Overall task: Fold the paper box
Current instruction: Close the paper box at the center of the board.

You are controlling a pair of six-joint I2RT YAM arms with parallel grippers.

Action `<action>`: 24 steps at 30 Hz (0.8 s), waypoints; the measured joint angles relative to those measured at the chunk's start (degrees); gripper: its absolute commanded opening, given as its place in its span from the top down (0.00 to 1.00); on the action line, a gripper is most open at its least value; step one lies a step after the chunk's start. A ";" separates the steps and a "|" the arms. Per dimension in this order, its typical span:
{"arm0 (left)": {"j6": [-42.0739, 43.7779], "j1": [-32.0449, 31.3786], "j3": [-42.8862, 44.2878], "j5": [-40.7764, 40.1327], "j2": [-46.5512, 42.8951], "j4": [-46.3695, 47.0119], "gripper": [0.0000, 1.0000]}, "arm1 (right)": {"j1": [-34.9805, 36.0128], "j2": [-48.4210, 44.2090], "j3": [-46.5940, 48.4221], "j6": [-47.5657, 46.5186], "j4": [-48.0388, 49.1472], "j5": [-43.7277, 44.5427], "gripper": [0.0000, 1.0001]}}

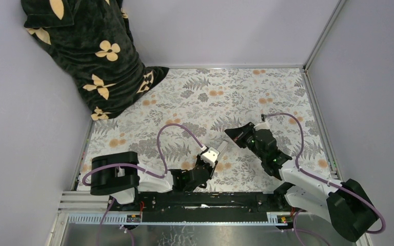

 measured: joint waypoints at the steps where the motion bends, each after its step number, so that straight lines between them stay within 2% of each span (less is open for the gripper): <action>1: 0.00 0.00 0.00 0.00 0.00 0.00 0.93 | -0.02 1.18 0.31 -0.07 0.74 -1.55 1.00; 9: 0.02 0.00 0.00 -0.04 0.11 0.07 0.93 | 0.13 5.14 -4.96 2.03 8.33 -7.96 1.00; 17: 0.09 0.00 0.11 -0.07 0.24 0.04 0.93 | 0.90 9.99 -8.28 6.69 14.19 -8.83 1.00; 21: 0.33 0.00 0.24 -0.07 0.26 -0.13 0.93 | 1.20 6.99 -6.56 5.29 7.93 -8.48 0.99; 24: 0.39 0.00 0.31 -0.04 0.26 -0.17 0.93 | 1.51 1.07 -4.74 0.61 -1.07 -7.93 0.85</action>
